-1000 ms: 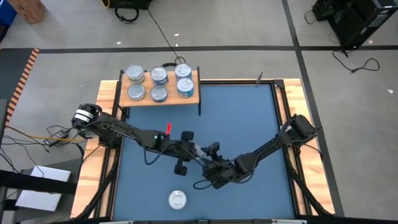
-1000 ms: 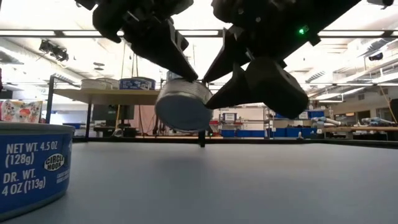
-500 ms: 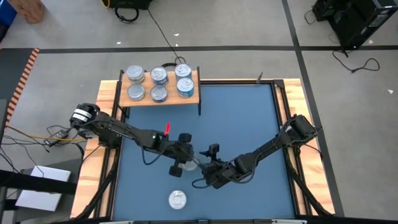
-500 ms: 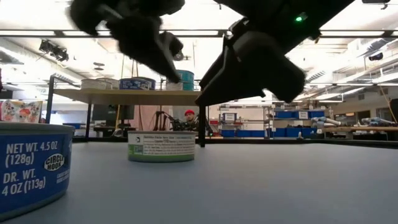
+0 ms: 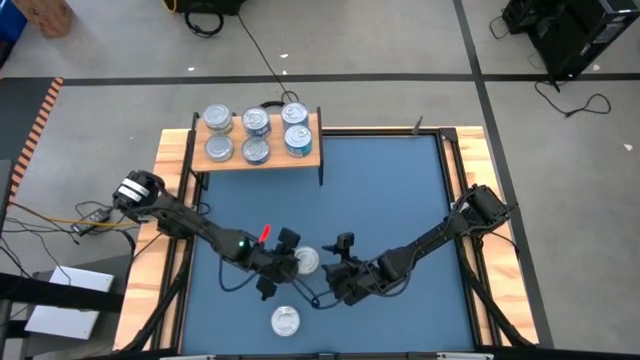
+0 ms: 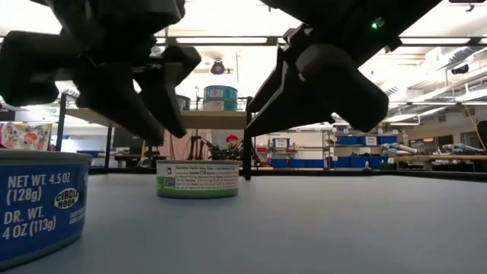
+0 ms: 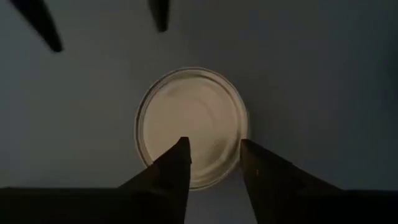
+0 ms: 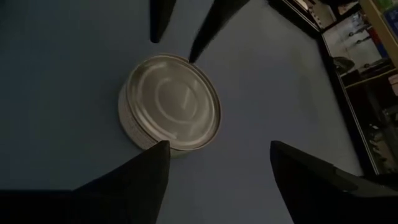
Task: Stack canned seafood by type on shelf
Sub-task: Stack the green white tuna can on top of the green white tuna can on the shelf
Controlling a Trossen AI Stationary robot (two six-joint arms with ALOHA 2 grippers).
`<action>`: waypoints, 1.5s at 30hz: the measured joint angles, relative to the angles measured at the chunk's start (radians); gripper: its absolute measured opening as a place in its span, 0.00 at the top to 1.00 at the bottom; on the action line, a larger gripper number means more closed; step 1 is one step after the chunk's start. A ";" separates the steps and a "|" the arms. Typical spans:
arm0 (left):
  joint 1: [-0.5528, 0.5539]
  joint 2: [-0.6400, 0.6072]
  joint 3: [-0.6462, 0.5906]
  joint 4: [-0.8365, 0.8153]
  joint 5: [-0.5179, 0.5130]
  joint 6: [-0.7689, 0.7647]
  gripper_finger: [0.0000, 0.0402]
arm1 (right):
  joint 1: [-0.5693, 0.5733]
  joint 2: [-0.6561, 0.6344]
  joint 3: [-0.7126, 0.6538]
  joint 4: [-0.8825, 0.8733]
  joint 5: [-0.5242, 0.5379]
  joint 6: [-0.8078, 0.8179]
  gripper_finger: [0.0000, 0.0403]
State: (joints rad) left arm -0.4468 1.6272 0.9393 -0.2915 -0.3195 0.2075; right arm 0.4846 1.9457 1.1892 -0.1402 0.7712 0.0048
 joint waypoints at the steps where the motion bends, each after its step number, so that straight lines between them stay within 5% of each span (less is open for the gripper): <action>1: -0.001 0.006 -0.006 0.013 0.001 0.007 0.64 | -0.001 0.000 0.000 -0.003 0.001 0.000 0.30; 14: -0.002 0.096 -0.044 0.099 -0.061 0.184 0.66 | -0.001 0.001 -0.001 -0.022 0.002 0.001 0.31; 23: 0.022 0.103 -0.043 0.148 -0.082 0.167 0.97 | 0.004 0.001 -0.001 -0.019 -0.089 -0.005 0.32; 45: 0.080 0.092 0.098 0.130 -0.019 0.031 1.00 | 0.006 0.014 0.001 -0.020 0.016 -0.268 0.23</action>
State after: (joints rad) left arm -0.3673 1.7194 1.0371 -0.1619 -0.3380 0.2380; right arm 0.4908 1.9599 1.1902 -0.1606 0.7867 -0.2633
